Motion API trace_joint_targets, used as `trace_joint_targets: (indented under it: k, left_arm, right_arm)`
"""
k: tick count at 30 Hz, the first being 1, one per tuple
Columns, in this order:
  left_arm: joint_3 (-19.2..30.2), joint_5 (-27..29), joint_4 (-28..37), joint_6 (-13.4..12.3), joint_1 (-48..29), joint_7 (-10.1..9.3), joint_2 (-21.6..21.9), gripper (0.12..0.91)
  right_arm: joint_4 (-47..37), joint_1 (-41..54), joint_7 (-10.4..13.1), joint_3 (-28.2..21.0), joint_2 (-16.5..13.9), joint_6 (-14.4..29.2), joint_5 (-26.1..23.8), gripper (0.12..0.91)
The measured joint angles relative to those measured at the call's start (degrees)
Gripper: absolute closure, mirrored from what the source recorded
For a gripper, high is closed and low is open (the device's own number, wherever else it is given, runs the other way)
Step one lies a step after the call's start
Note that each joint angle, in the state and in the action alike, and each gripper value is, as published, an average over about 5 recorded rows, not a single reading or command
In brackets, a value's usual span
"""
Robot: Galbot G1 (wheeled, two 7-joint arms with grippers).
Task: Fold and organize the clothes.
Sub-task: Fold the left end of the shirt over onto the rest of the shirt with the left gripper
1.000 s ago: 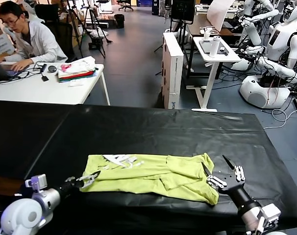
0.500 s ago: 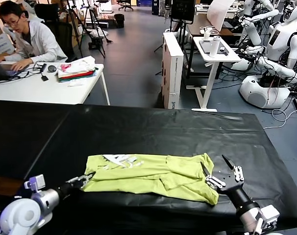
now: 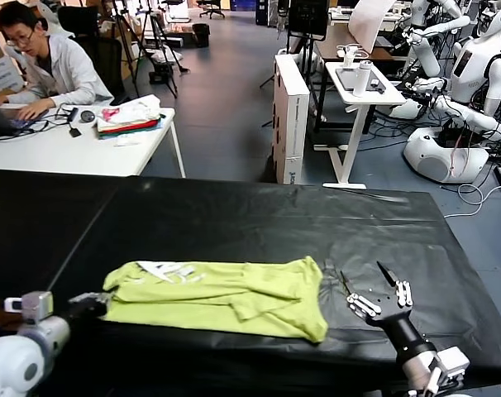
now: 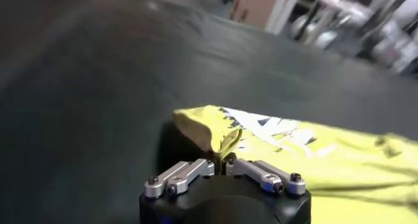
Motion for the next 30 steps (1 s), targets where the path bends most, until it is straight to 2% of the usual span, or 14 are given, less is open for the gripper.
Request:
trace_joint_targets:
  k: [2,4,5,9,11,12,14,21,30]
  left_arm:
    - [0.08,-0.23,-1.46,-0.05,0.44,-1.00,-0.72,0.835]
    - [0.82,-1.89,-3.01,0.68,0.31,-2.37,-1.78,0.750]
    - [1.43,-3.07,-3.84,1.06,0.08,-3.18,-2.46,0.679]
    - [5.34,-7.68,-6.91,1.59,-1.68,-6.75,-6.19,0.314]
    - [8.01,-8.56,-8.10,1.60,-2.80,-7.82,-8.47,0.187]
    - [9.47,-8.53,-8.49,1.60,-3.36,-8.08,-9.66,0.151]
    - [12.54,-8.15,-8.85,1.61,-4.49,-8.39,-12.09,0.127]
    - [23.59,-6.88,-7.13,1.62,-8.60,-9.27,-19.62,0.123]
    - [34.72,-4.23,-4.00,1.62,-12.48,-10.21,-26.46,0.123]
  right_arm:
    - [0.24,-0.41,-0.02,0.10,0.34,0.05,-0.47,0.118]
    - [0.46,-0.96,-0.05,0.38,0.76,0.21,-1.06,0.118]
    - [0.54,-1.28,-0.07,0.54,0.99,0.31,-1.36,0.118]
    - [0.52,-2.65,-0.18,0.98,2.03,0.79,-2.70,0.118]
    - [0.32,-3.30,-0.25,0.94,2.63,1.11,-3.41,0.118]
    - [0.16,-3.59,-0.30,0.89,2.95,1.31,-3.77,0.118]
    - [-0.24,-4.10,-0.40,0.77,3.64,1.88,-4.58,0.118]
    - [-2.33,-5.16,-0.54,0.49,5.80,3.68,-7.59,0.118]
    - [-4.65,-5.11,-0.49,0.42,6.64,3.92,-8.49,0.118]
